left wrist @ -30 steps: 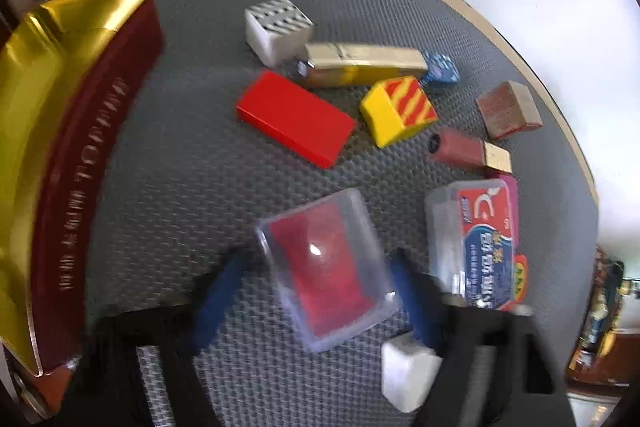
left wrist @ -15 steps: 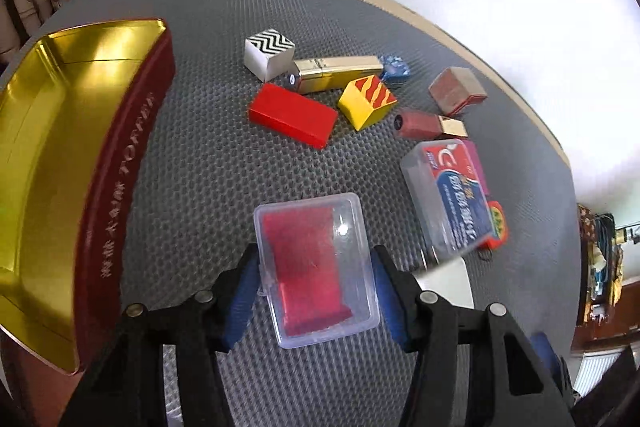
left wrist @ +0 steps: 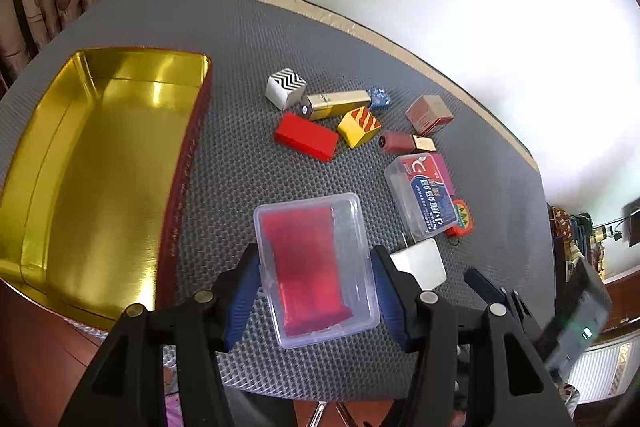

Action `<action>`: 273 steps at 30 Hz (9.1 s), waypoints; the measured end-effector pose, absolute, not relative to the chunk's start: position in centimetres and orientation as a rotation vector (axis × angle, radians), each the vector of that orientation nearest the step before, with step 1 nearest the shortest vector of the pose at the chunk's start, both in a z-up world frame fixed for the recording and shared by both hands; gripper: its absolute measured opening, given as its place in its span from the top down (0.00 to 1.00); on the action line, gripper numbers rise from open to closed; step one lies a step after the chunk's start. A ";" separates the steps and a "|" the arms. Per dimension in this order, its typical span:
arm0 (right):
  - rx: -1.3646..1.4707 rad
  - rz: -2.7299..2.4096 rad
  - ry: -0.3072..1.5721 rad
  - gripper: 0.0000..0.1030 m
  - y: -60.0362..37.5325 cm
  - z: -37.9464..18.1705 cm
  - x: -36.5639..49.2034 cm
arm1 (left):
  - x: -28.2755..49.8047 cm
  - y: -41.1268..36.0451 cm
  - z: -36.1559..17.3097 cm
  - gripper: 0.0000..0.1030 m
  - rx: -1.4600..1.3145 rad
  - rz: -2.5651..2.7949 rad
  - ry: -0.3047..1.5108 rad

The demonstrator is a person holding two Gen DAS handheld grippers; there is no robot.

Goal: Organize rigid objects
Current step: 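Grasp the clear red case with left tool while right grasps white charger, then lower the clear case into the tin with left tool while right places charger, then move the left tool to the dental floss box and grasp it, then carry floss box toward tin with left tool while right grasps orange tape measure, then place floss box in tin with left tool while right drops tape measure there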

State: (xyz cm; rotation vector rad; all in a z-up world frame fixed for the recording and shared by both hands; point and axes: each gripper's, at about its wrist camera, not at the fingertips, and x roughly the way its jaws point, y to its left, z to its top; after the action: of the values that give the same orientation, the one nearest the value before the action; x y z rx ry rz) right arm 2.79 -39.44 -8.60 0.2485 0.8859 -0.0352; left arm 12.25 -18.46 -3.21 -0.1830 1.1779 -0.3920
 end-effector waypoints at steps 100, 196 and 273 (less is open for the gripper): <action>0.147 0.284 1.036 0.54 -16.0 -9.1 24.9 | 15.4 2.7 -4.5 0.37 -0.065 -0.055 1.019; 0.080 -0.157 0.858 0.58 -45.3 -14.5 6.2 | 13.4 -22.7 -1.8 0.37 -0.165 -0.436 1.289; 0.075 0.158 0.755 0.58 -30.0 -3.8 8.4 | 8.1 1.0 -4.3 0.35 -0.183 0.154 0.961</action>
State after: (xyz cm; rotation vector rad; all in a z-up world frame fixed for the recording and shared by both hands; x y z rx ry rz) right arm 8.41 -30.03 -3.79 0.0748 0.7555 0.1580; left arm 8.11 1.01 -4.30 -0.1832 0.9610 0.1544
